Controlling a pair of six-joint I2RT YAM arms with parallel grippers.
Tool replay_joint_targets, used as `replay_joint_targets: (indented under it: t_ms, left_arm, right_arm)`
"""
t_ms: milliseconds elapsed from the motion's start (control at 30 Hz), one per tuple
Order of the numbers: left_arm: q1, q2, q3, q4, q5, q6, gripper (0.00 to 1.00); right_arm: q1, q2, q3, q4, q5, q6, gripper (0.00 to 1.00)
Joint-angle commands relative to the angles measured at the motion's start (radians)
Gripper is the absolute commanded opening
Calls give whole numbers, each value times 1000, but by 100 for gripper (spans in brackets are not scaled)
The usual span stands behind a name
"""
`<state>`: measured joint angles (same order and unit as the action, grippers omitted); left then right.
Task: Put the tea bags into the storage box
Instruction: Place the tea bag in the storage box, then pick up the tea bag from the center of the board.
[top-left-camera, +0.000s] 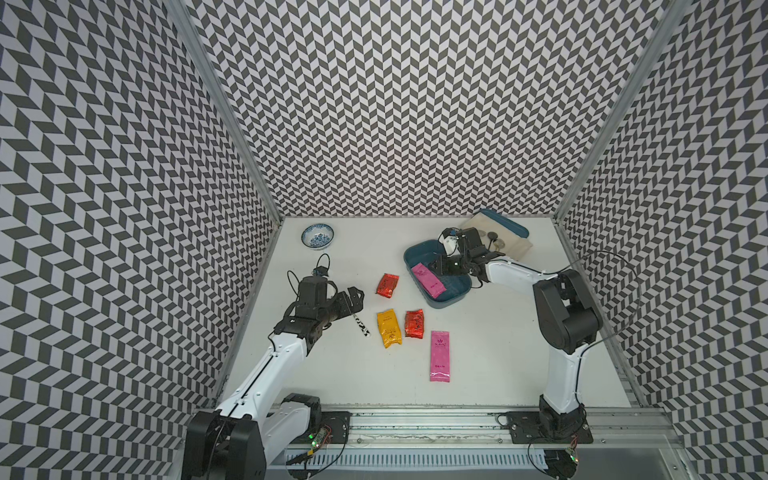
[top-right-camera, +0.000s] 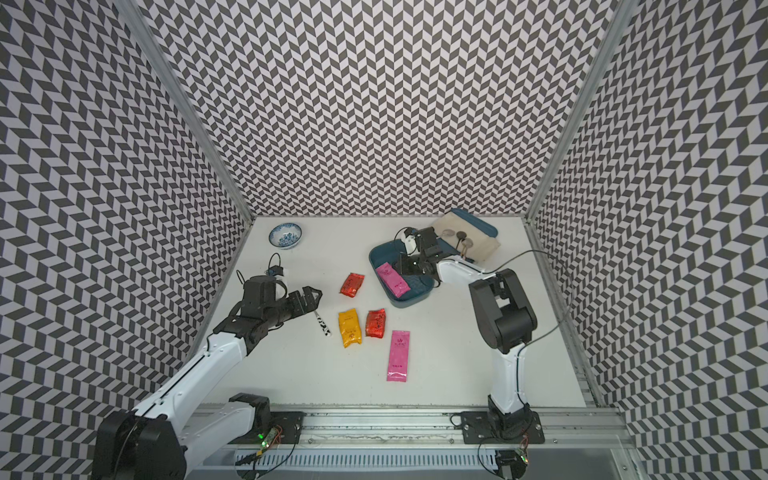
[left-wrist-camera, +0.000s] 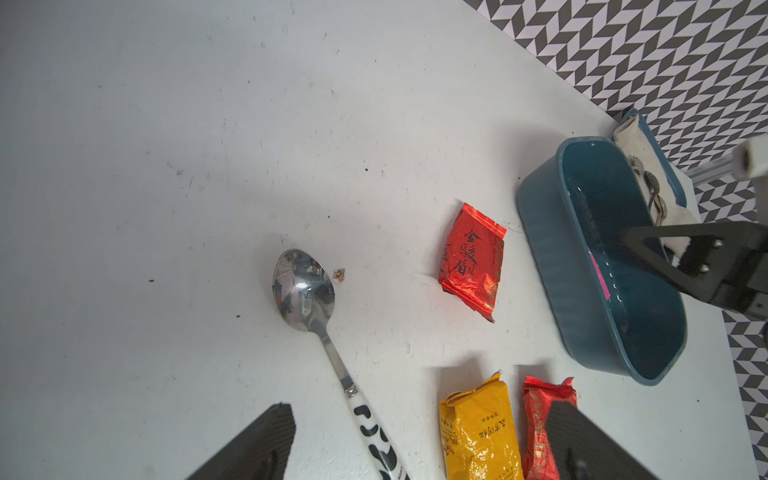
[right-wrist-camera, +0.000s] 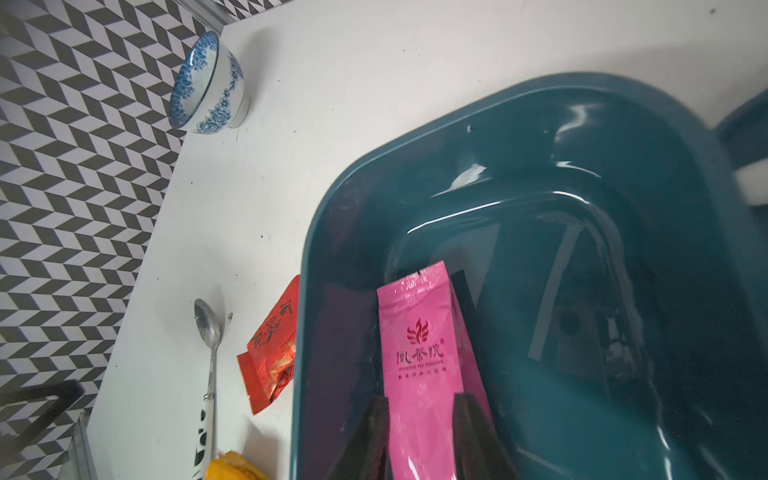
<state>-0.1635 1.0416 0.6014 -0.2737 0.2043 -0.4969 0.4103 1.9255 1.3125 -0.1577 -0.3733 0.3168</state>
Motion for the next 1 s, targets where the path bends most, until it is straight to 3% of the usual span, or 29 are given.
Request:
replay_joint_targets:
  t_ms: [0,167,433,767,967]
  left_arm:
    - [-6,-2,25,-16,10,-29,100]
    - [-15,-20,-31,31,69,-61,100]
    - [-32,5,-42,-23,145,-18,99]
    - [-45,-92,-58,-48,179,-43,99]
    - [-47,-139,-94,-19,179,-77,99]
  right_arm:
    - [9,-176,-100,11,49,57,31]
    - [63,-360,-296,-11,75,123,34]
    - [219,-556,-499,-104,129,297,52]
    - [305,-747,-776,-62,140,502,55]
    - [340,-742,-854,47,90,532,50]
